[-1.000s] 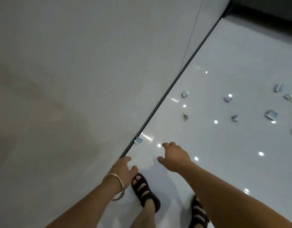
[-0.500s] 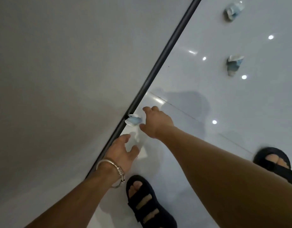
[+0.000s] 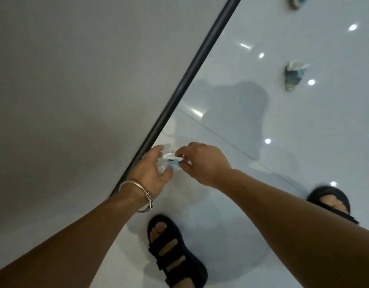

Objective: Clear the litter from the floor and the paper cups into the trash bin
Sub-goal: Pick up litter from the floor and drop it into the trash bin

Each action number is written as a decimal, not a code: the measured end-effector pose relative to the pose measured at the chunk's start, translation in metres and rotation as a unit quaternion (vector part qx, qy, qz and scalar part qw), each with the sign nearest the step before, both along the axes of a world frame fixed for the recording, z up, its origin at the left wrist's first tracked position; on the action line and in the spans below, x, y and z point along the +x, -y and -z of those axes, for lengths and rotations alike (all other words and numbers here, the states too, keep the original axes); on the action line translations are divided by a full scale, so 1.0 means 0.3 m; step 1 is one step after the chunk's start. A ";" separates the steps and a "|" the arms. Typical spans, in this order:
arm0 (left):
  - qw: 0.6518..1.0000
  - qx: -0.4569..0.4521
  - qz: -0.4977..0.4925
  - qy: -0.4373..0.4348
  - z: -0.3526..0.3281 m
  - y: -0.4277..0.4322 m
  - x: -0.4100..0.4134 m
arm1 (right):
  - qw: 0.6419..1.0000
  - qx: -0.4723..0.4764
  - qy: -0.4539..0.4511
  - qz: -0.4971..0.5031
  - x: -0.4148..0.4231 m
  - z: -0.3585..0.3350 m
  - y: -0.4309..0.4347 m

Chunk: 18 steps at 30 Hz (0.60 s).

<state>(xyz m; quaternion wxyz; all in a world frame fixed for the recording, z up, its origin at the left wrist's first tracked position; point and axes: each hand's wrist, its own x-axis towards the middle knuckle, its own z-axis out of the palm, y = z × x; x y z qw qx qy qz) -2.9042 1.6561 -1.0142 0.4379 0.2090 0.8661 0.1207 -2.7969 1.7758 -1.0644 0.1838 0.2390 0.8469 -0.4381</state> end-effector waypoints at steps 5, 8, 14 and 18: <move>0.996 0.072 0.022 0.052 -0.078 -0.192 0.149 | 1.000 -0.012 0.006 -0.014 0.166 -0.164 -0.207; 0.996 0.080 0.017 0.044 -0.073 -0.292 0.228 | 1.000 0.007 0.027 0.015 0.248 -0.180 -0.344; 0.998 0.050 -0.018 0.028 0.095 -0.386 0.301 | 0.950 0.286 0.099 0.077 0.290 -0.041 -0.740; 0.998 0.050 -0.036 0.019 0.221 -0.362 0.319 | 0.939 0.276 0.182 0.088 0.226 0.113 -0.888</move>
